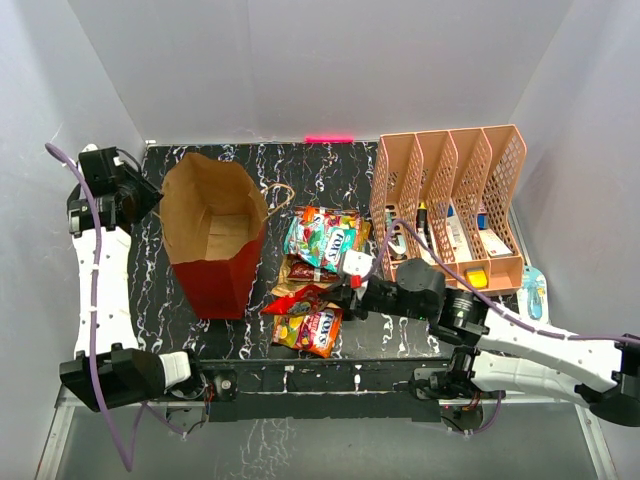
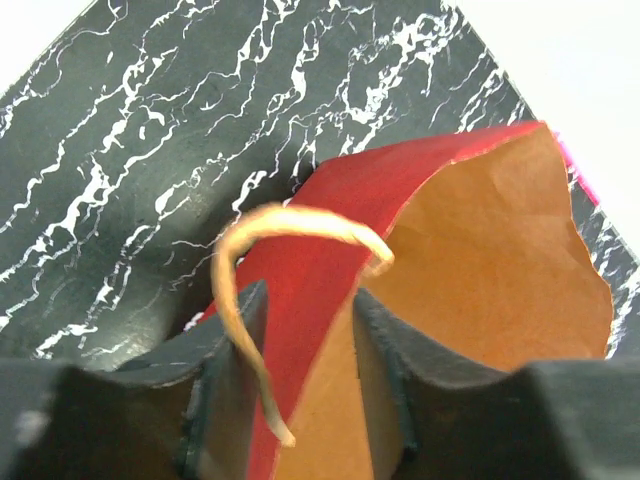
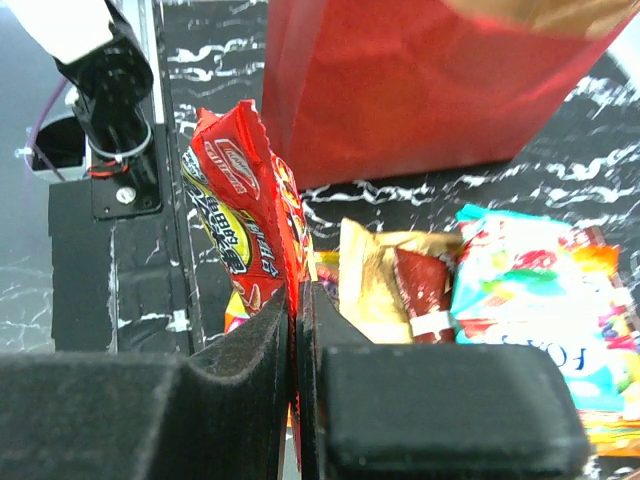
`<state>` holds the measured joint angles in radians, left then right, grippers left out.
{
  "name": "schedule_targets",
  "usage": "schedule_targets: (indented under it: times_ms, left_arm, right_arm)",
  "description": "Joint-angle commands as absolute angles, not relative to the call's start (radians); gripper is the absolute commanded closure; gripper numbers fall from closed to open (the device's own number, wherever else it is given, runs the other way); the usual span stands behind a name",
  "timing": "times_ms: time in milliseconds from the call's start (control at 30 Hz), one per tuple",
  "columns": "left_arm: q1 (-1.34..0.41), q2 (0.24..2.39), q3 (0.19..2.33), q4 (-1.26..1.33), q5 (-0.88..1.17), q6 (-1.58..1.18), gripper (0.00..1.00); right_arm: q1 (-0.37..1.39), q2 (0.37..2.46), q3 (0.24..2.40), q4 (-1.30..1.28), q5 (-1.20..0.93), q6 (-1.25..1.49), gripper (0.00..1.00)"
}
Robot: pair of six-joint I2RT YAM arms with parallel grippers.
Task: Take the snacks out of the paper bag
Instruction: Adjust the paper bag at the center of the board, then place the snack at the center of the board.
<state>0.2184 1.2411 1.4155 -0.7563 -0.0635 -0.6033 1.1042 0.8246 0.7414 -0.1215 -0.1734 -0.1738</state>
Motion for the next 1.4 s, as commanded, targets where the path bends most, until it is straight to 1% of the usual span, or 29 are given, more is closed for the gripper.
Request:
schedule_targets:
  times_ms: [0, 33, 67, 133, 167, 200, 233, 300, 367, 500, 567, 667, 767, 1033, 1167, 1367]
  left_arm:
    - [0.215, 1.162, 1.451, -0.747, -0.099, -0.568, 0.55]
    - [0.215, 1.158, 1.469, -0.754, -0.102, -0.563, 0.52]
    - [0.211, 1.155, 1.488, -0.76, -0.107, -0.557, 0.45]
    - [0.193, 1.155, 1.524, -0.781, -0.144, -0.553, 0.2]
    - [0.179, 1.155, 1.547, -0.793, -0.183, -0.544, 0.1]
    - [0.162, 1.154, 1.569, -0.811, -0.225, -0.536, 0.03]
    - [0.143, 1.146, 1.585, -0.821, -0.271, -0.526, 0.02]
    - [0.108, 1.129, 1.606, -0.829, -0.358, -0.503, 0.02]
    - [0.082, 1.115, 1.623, -0.828, -0.399, -0.481, 0.02]
    - [0.049, 1.101, 1.651, -0.819, -0.378, -0.459, 0.02]
    - [0.035, 1.097, 1.667, -0.821, -0.375, -0.465, 0.02]
    - [0.02, 1.092, 1.678, -0.817, -0.359, -0.475, 0.02]
    - [0.008, 1.09, 1.689, -0.817, -0.342, -0.467, 0.02]
    - [-0.007, 1.074, 1.698, -0.801, -0.243, -0.421, 0.02]
    - [-0.007, 1.069, 1.687, -0.792, -0.207, -0.419, 0.02]
    - [-0.007, 1.055, 1.678, -0.766, -0.091, -0.376, 0.02]
  right_arm:
    - [1.108, 0.862, 0.675, 0.074, -0.168, -0.091, 0.93]
    - [1.108, 0.869, 0.645, 0.126, -0.167, -0.102, 0.93]
    - [1.106, 0.878, 0.616, 0.18, -0.158, -0.116, 0.93]
    - [1.1, 0.912, 0.596, 0.246, -0.149, -0.147, 0.93]
    - [1.097, 0.934, 0.606, 0.254, -0.157, -0.155, 0.93]
    - [1.091, 0.961, 0.622, 0.256, -0.166, -0.152, 0.93]
    - [1.09, 0.988, 0.637, 0.259, -0.177, -0.139, 0.93]
    - [1.088, 1.03, 0.646, 0.298, -0.19, -0.072, 0.93]
    - [1.087, 1.061, 0.636, 0.369, -0.127, 0.096, 0.93]
    - [1.088, 1.102, 0.606, 0.501, 0.042, 0.551, 0.93]
    - [1.088, 1.108, 0.556, 0.551, 0.13, 0.737, 0.93]
    - [1.088, 1.108, 0.469, 0.607, 0.28, 1.002, 0.93]
    - [1.087, 1.109, 0.397, 0.618, 0.359, 1.16, 0.93]
    - [1.048, 1.143, 0.281, 0.593, 0.321, 1.33, 0.93]
    - [1.017, 1.169, 0.279, 0.528, 0.284, 1.341, 0.93]
    - [0.99, 1.22, 0.282, 0.505, 0.208, 1.328, 0.93]
